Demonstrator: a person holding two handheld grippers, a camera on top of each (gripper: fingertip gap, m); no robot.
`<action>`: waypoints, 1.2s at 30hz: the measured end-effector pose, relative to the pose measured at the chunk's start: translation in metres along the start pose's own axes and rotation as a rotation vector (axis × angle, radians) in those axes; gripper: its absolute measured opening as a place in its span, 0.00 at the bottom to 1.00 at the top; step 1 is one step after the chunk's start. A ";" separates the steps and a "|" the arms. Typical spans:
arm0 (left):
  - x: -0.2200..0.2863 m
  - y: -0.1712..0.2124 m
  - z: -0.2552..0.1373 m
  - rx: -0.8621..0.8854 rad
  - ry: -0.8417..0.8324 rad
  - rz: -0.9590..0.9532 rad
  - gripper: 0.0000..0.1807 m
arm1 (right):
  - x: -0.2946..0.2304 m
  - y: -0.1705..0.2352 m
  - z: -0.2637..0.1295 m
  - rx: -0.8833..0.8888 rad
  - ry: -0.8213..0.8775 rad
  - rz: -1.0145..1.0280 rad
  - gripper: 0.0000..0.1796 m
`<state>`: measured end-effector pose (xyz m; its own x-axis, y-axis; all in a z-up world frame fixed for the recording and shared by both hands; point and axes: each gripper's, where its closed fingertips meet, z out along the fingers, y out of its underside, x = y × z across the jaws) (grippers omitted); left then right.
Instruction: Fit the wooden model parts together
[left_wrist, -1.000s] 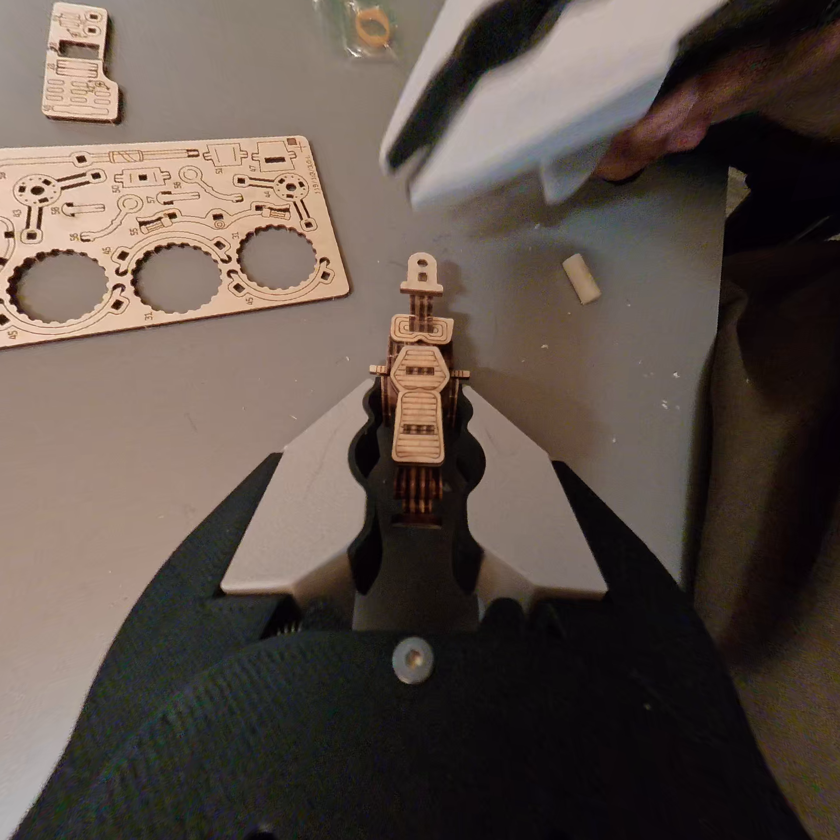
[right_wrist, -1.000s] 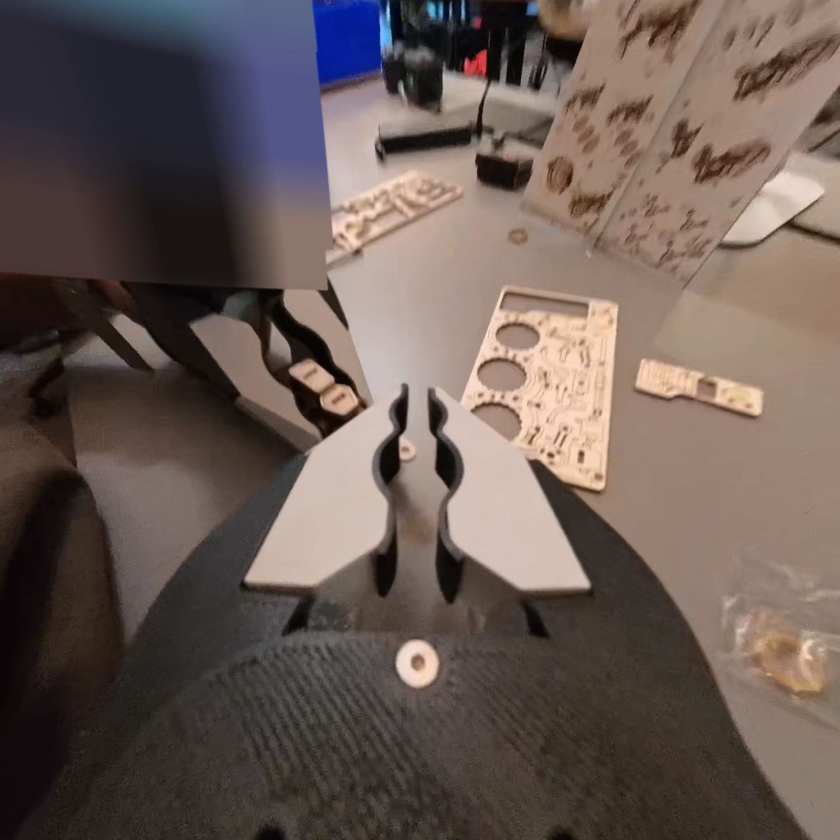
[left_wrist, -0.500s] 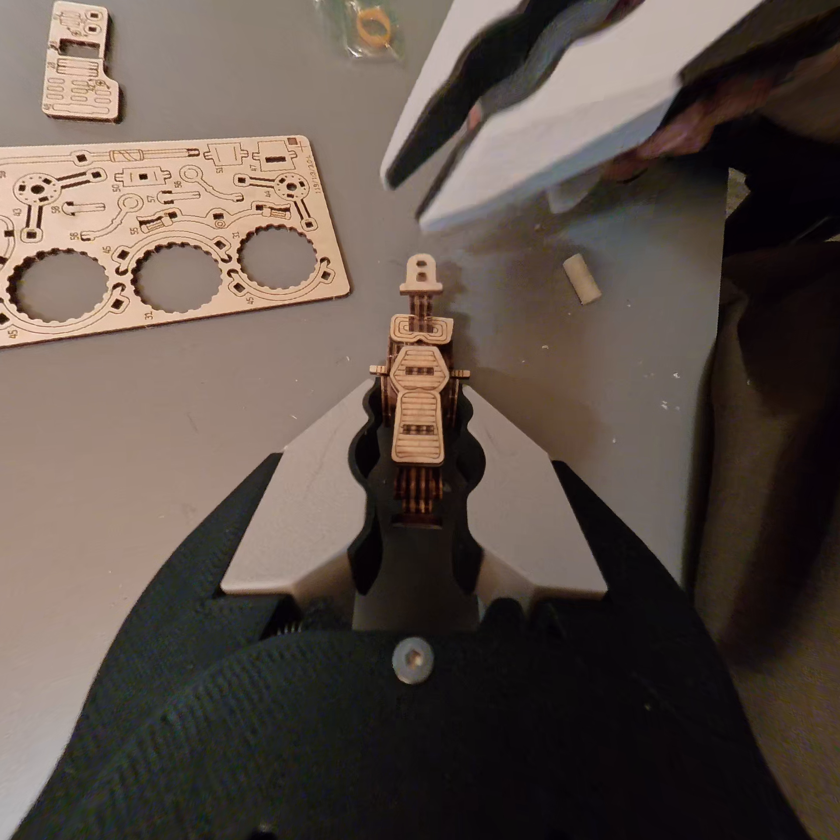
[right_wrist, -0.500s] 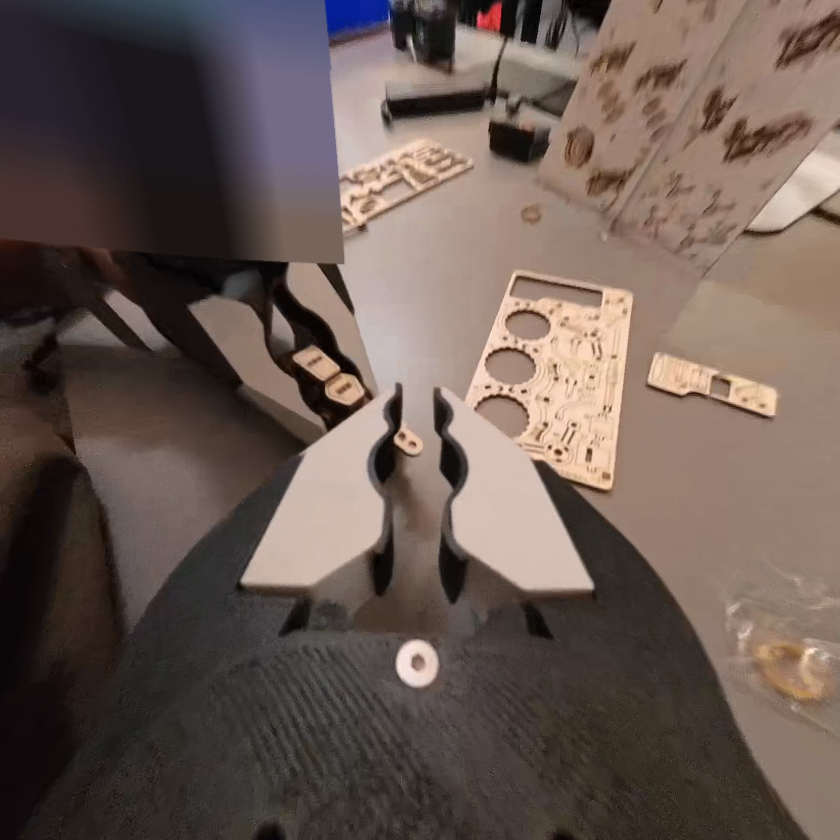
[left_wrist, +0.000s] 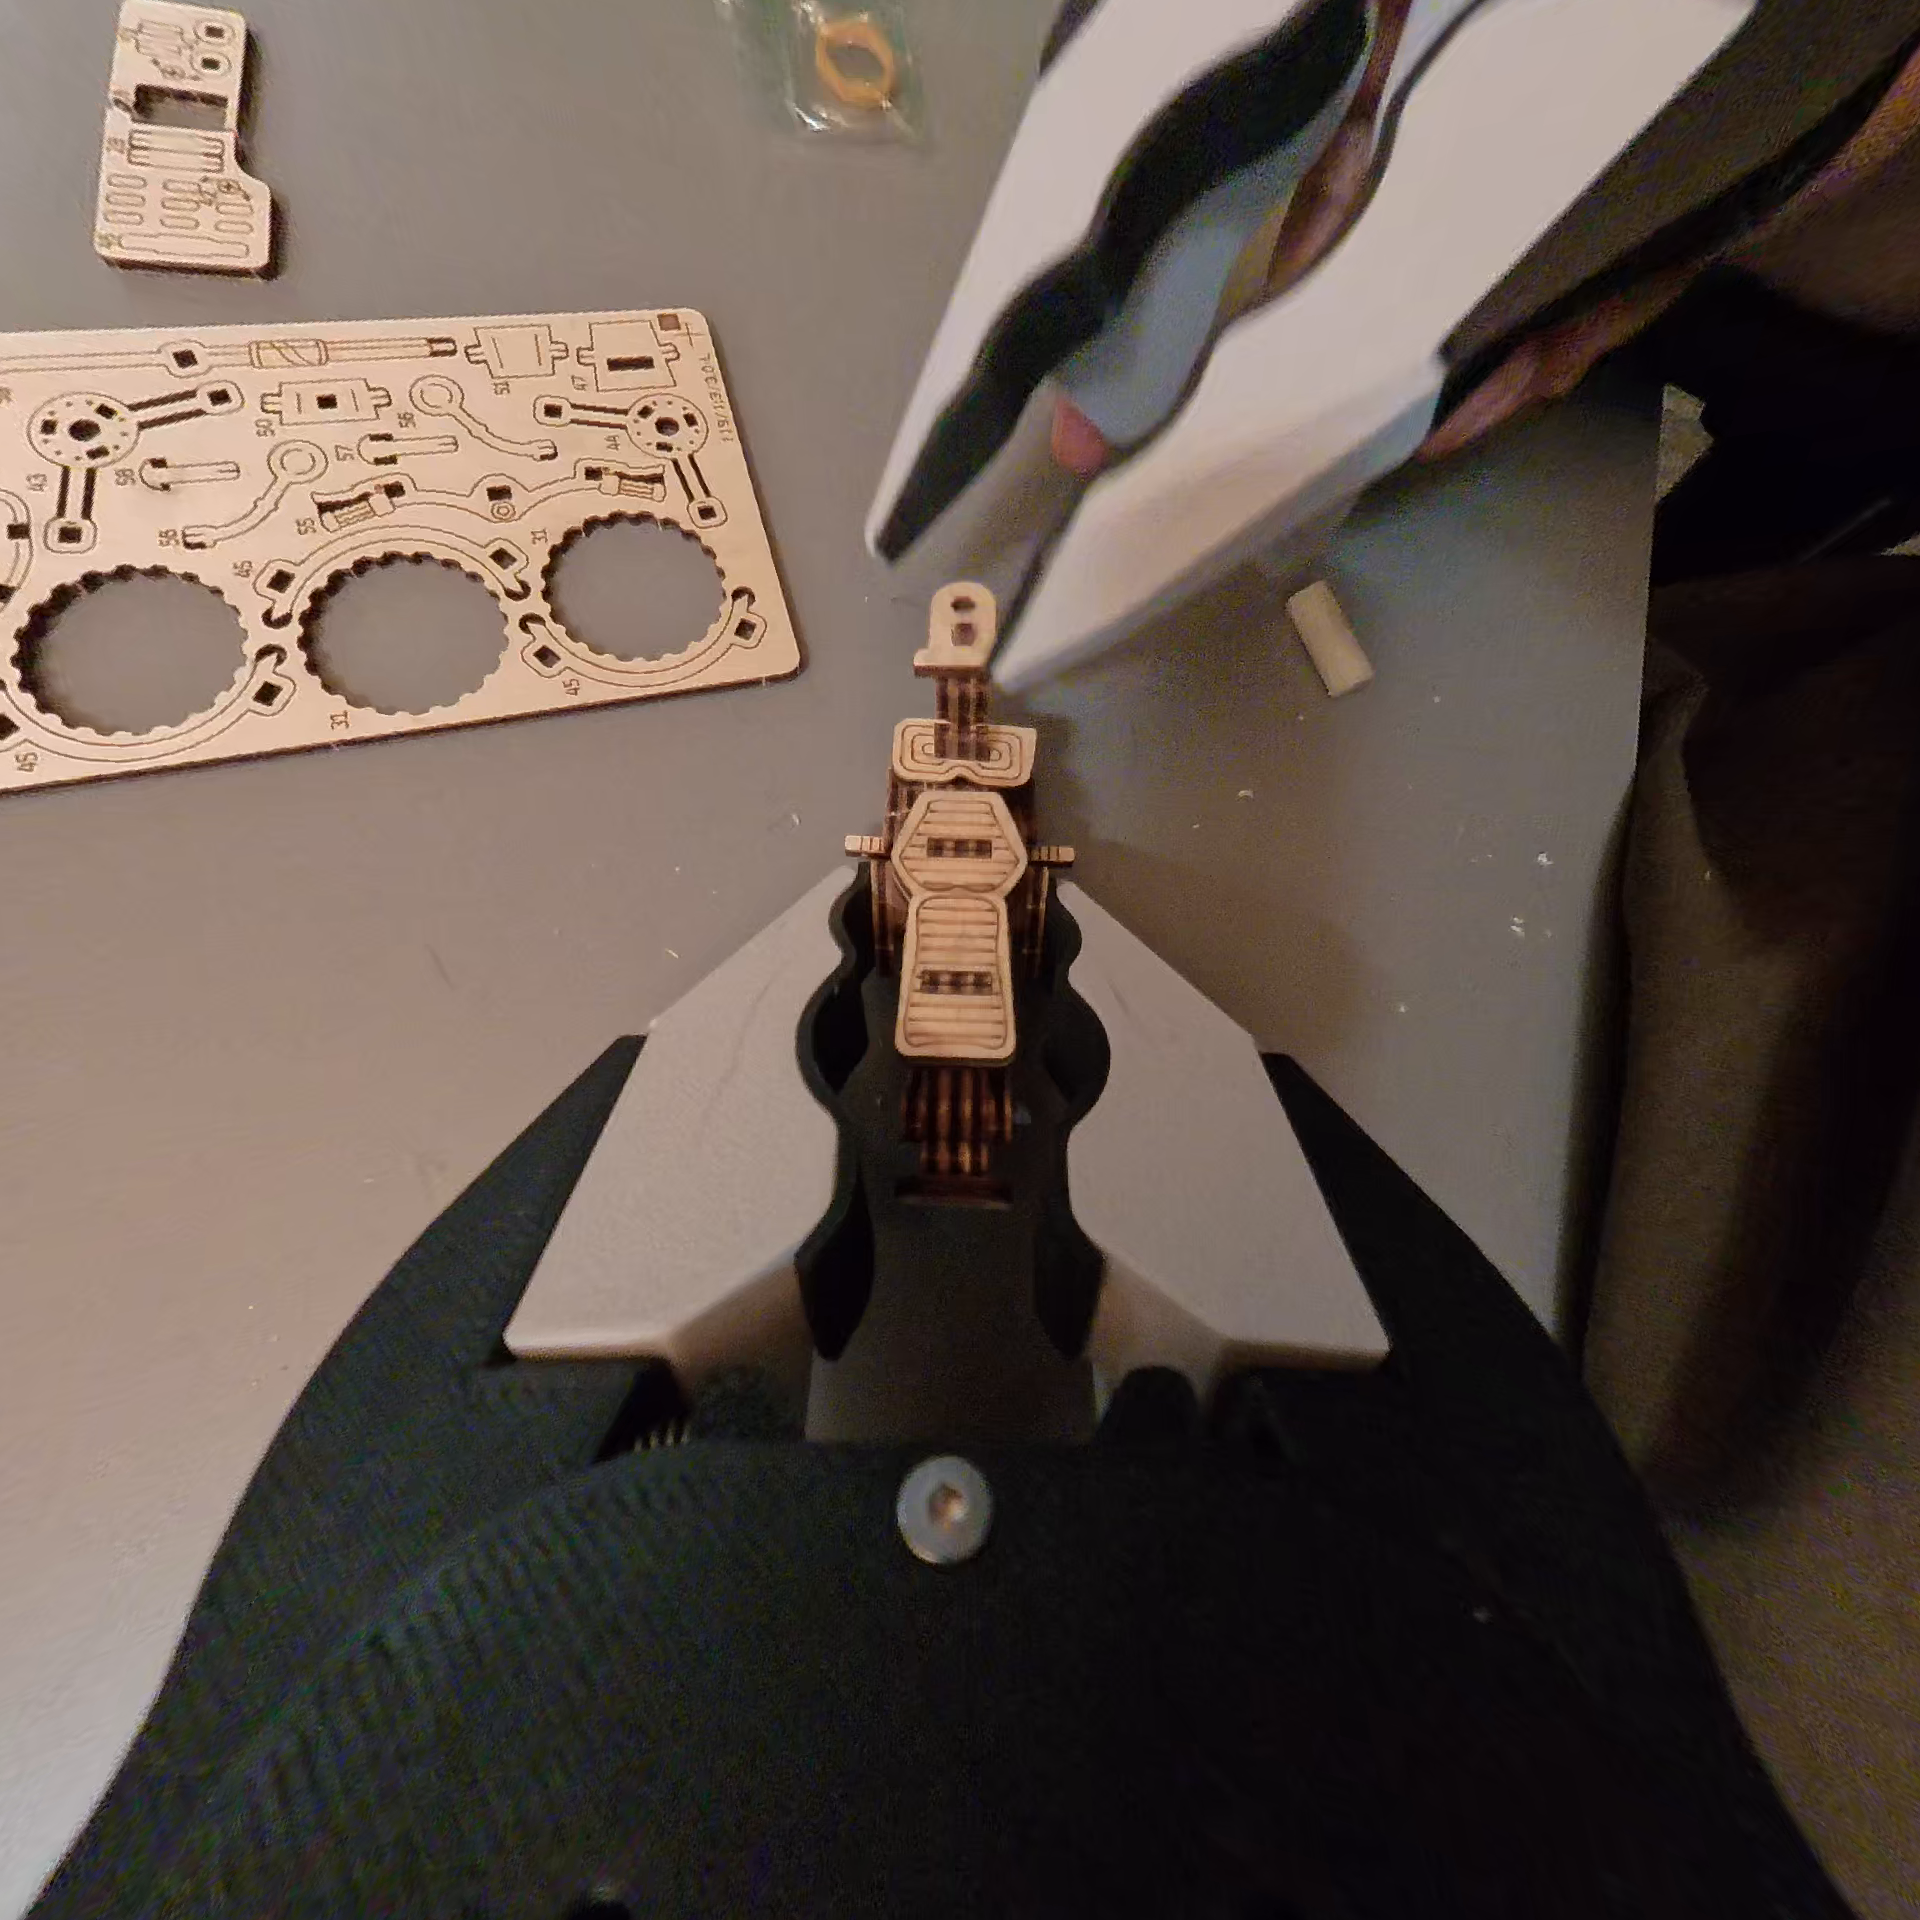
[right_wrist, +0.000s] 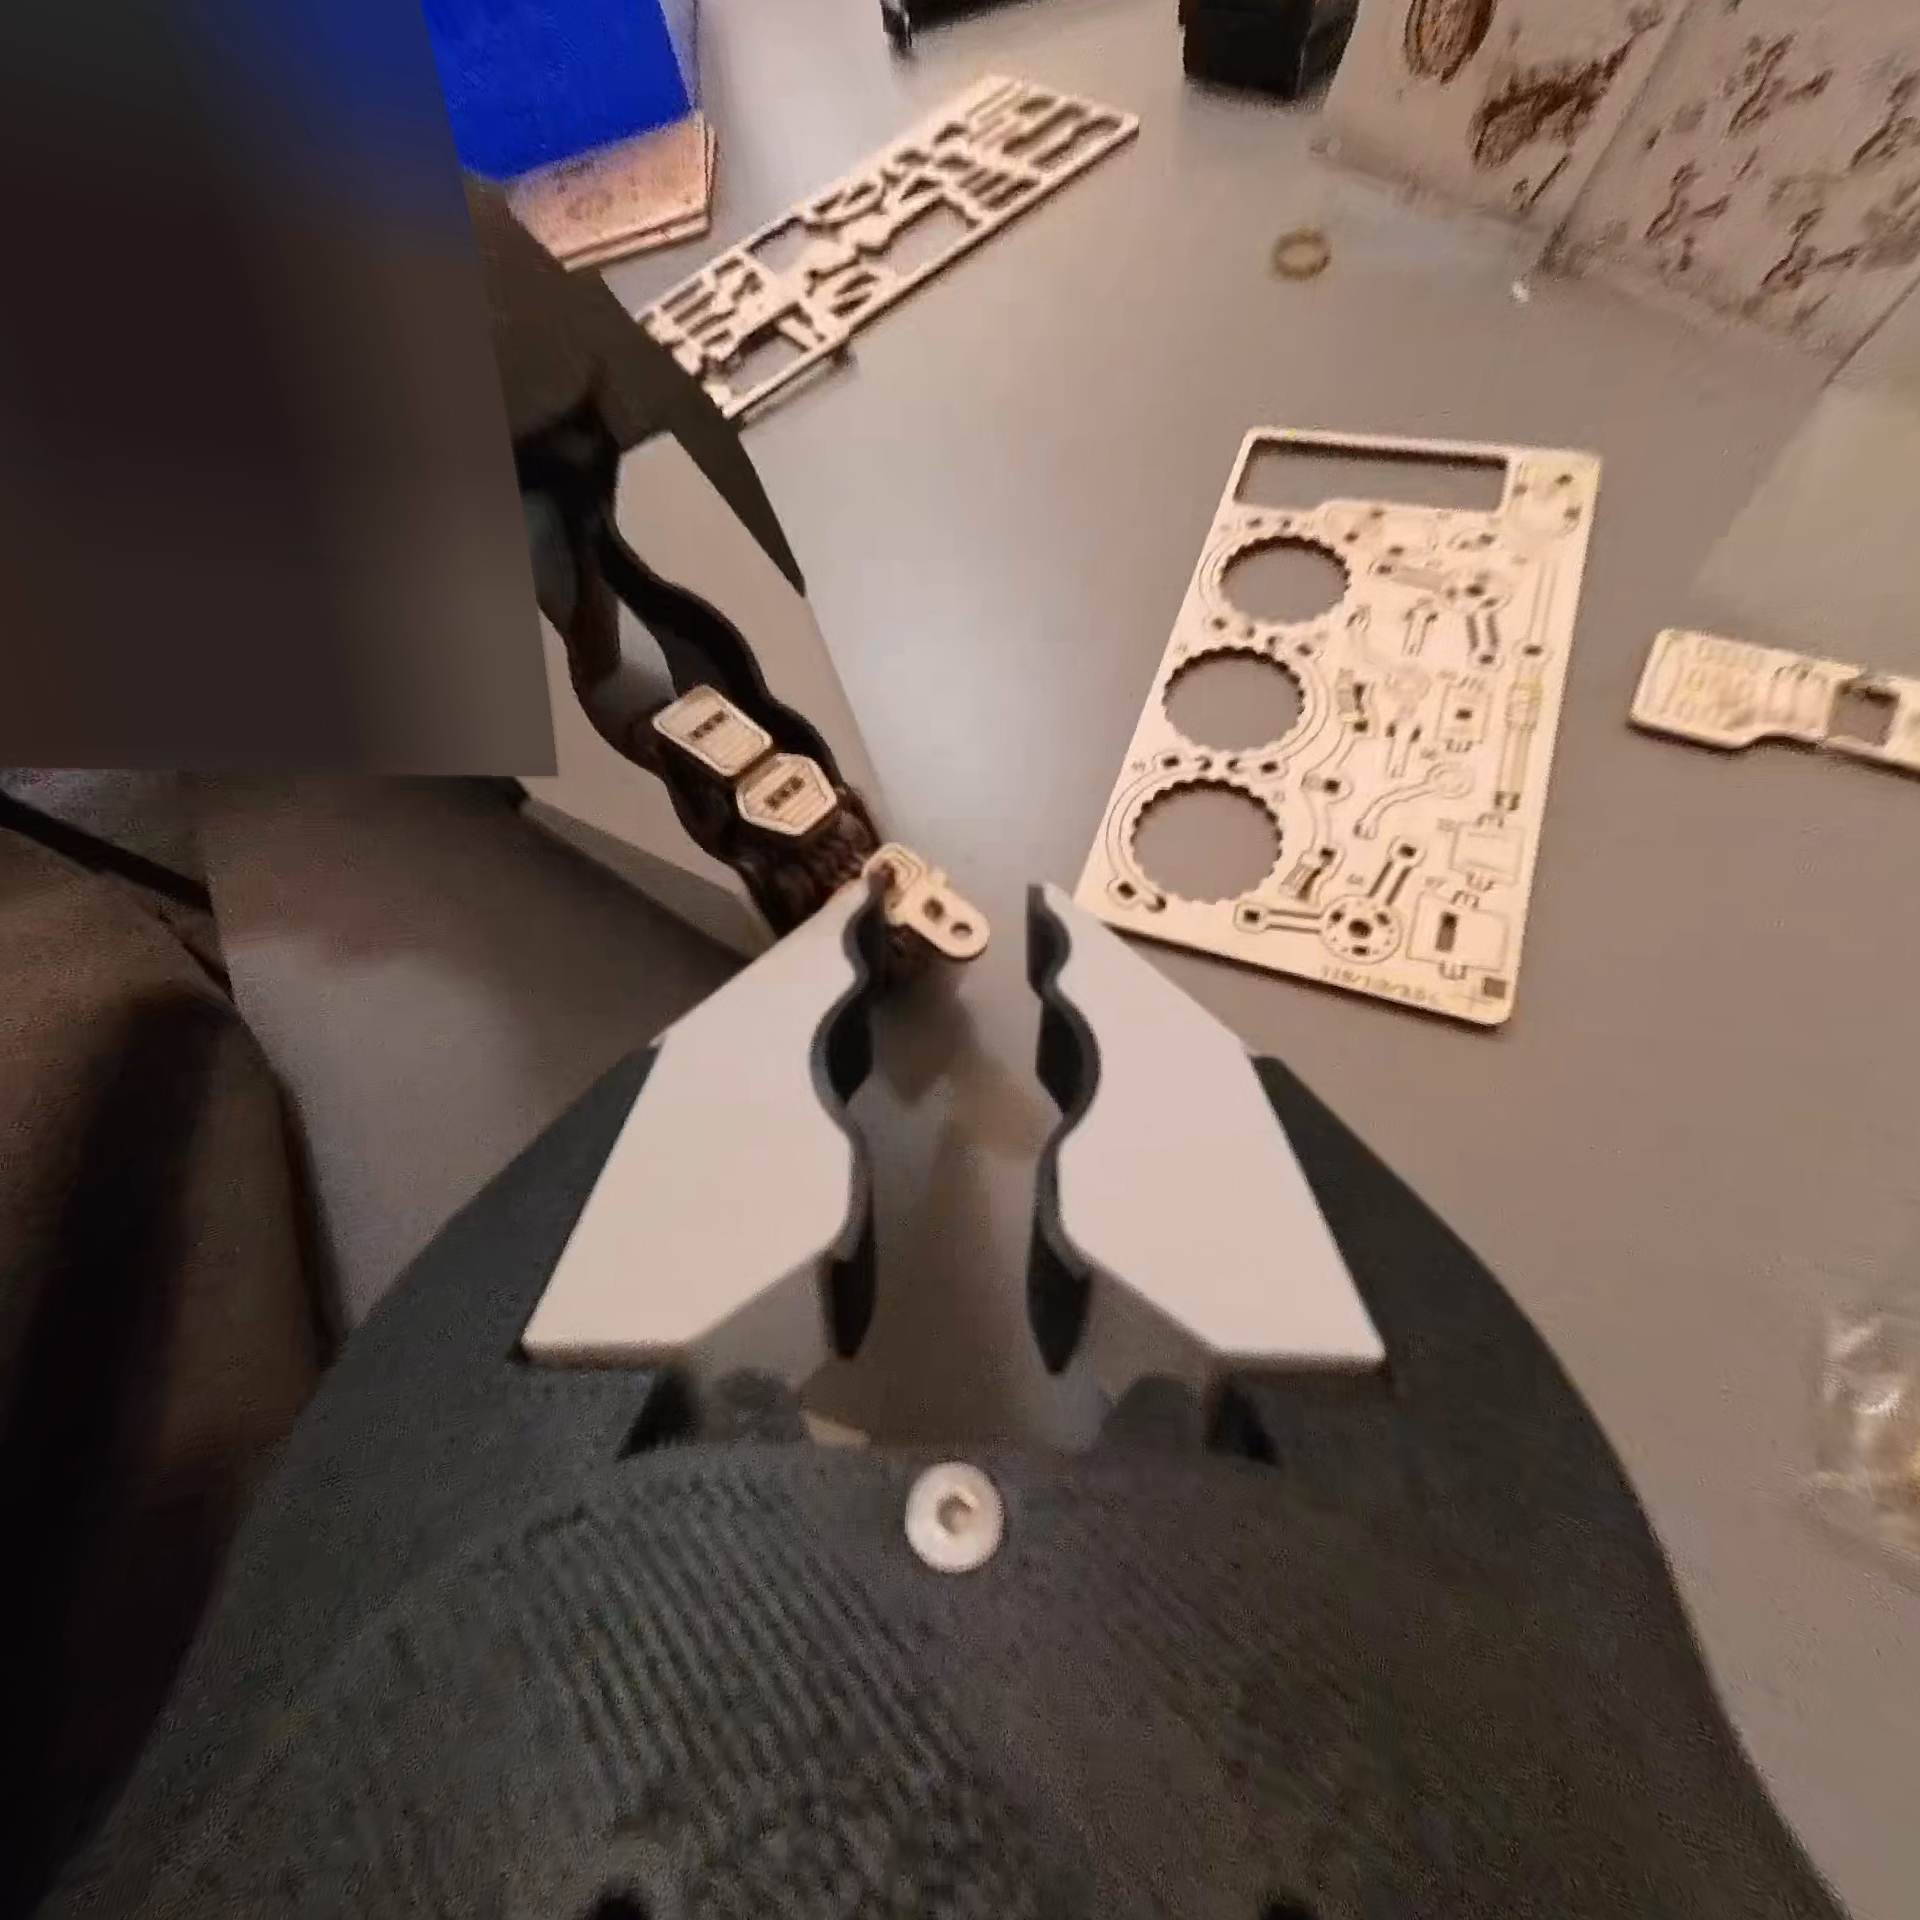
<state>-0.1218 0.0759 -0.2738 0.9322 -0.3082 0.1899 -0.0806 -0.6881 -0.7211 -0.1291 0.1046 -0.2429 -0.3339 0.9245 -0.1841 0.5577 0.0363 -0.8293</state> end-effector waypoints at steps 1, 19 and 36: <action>0.000 0.000 0.000 0.000 0.000 0.000 0.16 | 0.001 -0.010 -0.005 0.040 0.017 -0.016 0.11; 0.000 0.000 0.000 0.000 -0.001 0.000 0.16 | 0.004 -0.015 -0.010 0.060 0.020 -0.002 0.00; 0.000 0.000 0.000 0.000 0.001 -0.002 0.16 | 0.000 -0.017 -0.009 0.055 0.030 -0.054 0.00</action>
<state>-0.1218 0.0758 -0.2738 0.9321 -0.3072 0.1919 -0.0785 -0.6885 -0.7210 -0.1322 0.1075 -0.2238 -0.3389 0.9327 -0.1230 0.4966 0.0663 -0.8655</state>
